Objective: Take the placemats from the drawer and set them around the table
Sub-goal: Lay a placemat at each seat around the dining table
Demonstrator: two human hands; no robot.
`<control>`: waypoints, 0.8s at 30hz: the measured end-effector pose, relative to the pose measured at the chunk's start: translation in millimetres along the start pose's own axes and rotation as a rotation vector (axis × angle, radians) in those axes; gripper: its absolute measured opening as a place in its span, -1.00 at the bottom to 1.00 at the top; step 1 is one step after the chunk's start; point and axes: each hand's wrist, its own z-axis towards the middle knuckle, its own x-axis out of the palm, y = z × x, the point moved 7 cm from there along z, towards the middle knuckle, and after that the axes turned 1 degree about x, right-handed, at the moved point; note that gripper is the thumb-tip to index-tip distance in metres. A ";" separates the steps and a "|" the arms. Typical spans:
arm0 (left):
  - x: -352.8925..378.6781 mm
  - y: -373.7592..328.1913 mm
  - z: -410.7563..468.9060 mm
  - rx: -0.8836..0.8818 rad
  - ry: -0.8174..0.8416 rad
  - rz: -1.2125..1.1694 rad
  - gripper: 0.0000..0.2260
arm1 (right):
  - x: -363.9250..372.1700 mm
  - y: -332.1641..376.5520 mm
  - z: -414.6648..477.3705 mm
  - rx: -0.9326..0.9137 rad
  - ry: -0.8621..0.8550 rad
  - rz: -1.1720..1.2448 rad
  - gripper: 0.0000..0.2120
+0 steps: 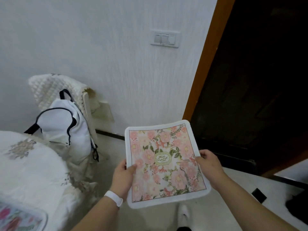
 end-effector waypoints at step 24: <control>-69.9 -51.4 31.6 0.077 -0.764 -0.108 -0.83 | 200.9 179.4 151.5 -0.318 0.688 -0.246 -0.93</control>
